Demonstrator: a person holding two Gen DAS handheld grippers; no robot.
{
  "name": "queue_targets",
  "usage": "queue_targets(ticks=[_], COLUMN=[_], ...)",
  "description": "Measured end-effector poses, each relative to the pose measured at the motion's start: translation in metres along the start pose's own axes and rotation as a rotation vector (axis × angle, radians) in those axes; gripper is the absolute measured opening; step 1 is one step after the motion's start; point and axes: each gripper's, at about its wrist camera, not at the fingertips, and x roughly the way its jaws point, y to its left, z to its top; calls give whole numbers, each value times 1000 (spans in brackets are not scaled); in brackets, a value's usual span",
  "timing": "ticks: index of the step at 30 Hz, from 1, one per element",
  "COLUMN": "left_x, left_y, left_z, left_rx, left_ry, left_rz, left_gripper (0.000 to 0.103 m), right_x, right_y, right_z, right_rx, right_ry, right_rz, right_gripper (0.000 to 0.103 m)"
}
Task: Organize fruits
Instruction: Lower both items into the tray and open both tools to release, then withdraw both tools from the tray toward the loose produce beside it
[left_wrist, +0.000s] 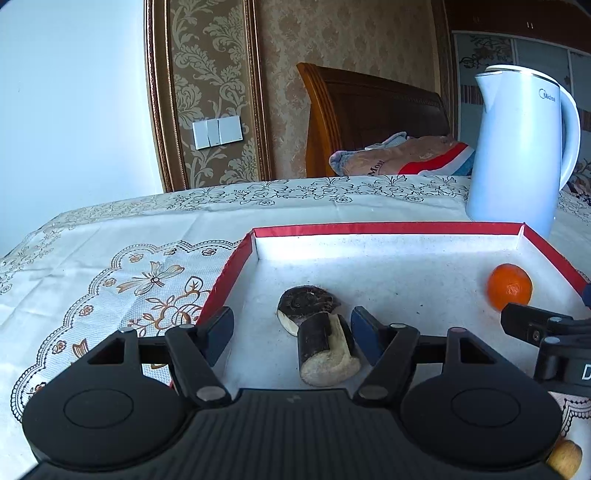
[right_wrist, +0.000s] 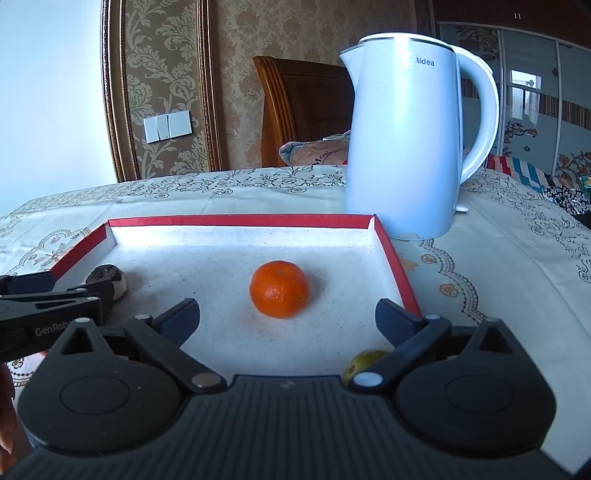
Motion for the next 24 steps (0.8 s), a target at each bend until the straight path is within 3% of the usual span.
queue_targets(ticks=[24], left_x=[-30], left_y=[13], left_z=[-14], left_rx=[-22], left_ry=[-10], left_rz=[-22], left_gripper=[71], right_x=[-18], right_y=[-2], right_z=[-11], right_rx=[7], right_ry=[-8], right_rz=[0], right_gripper=[103])
